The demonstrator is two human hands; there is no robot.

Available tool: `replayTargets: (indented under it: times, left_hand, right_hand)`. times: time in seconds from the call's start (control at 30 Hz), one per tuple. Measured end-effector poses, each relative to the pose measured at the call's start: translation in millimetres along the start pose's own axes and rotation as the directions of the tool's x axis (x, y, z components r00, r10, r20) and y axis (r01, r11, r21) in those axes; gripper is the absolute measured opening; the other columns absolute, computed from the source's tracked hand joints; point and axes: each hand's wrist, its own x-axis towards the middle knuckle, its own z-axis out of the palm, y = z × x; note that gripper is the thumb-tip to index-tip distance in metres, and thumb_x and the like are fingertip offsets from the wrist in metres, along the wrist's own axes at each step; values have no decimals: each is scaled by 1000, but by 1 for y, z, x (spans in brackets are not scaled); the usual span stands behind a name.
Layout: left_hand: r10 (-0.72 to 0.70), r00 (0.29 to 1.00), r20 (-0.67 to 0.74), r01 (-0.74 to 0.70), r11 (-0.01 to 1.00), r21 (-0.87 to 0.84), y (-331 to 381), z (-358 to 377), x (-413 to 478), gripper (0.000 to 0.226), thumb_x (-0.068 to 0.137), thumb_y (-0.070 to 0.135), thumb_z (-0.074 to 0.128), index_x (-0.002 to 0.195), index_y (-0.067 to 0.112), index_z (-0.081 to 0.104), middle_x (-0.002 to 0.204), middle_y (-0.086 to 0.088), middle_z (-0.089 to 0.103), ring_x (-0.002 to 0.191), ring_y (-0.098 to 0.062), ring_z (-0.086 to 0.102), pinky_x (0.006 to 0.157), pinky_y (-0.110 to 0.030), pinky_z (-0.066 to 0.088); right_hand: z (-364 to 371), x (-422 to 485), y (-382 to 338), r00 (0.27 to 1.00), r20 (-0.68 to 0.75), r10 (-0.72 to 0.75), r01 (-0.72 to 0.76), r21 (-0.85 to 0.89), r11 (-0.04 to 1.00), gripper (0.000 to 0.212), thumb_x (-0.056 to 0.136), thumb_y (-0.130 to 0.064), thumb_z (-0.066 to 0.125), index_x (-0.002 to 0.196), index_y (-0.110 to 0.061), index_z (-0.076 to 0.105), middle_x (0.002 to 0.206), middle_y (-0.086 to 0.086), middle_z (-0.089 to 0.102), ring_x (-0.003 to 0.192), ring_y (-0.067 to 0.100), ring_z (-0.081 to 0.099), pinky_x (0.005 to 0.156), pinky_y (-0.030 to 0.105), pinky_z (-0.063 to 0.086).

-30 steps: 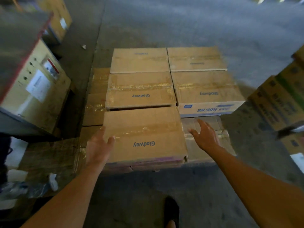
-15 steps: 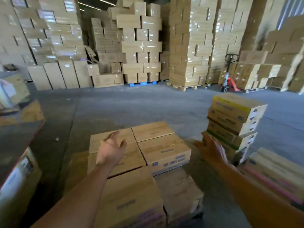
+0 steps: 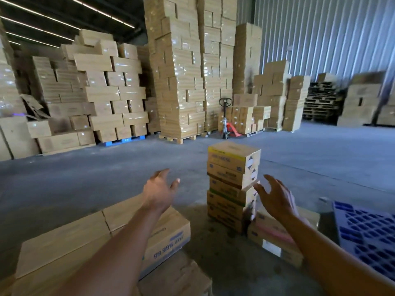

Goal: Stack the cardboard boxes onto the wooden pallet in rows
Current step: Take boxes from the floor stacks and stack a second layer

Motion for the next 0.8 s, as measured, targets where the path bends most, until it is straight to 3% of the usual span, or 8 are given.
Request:
replayTargets:
  times: [0.07,0.17,0.47,0.6,0.8]
  left_hand:
    - [16,999,34,-15,999,-30,28,40,17,51,94,42,63,138,17,56,138,-10,59,123,-31,57,99,-41,47]
    - [56,995,83,-50,996,-74,69,106,40,50,96,42,61,139,17,55,139,-10,58,124,-30,55,99,-41,45]
    - [90,964,250,-58,990,-132,176,297,97,53,94,44,61,140,18,54,137,-9,61,122,-29,58,99,-40,47]
    - [108,953,283,-67,986,-150,199,369,123,47,93,41,64,134,19,59,126,-5,68,114,-26,62,97,-41,47]
    - [163,917,364,-118,983,-143,210,488,192,48,91,39,67,133,16,61,129,-8,67,112,-27,64,90,-35,52]
  right_hand:
    - [-12,22,33,998,4,66,-66,-31,997,56,99,-48,54,147,-19,47,150,11,50,131,33,53,96,45,48]
    - [-28,57,85,994,15,112,-111,-53,992,58,100,-46,54,149,-18,44,154,11,46,137,34,47,108,49,40]
    - [-50,157,239,972,6,235,-231,-161,959,61,97,-52,55,149,-21,44,152,12,48,135,36,49,106,51,41]
    - [-36,195,297,949,4,314,-310,-149,939,58,97,-53,56,147,-24,47,149,9,52,132,35,51,104,50,43]
    - [6,261,390,910,73,407,-391,-167,905,45,100,-50,50,137,-24,53,138,10,58,120,29,58,96,49,52]
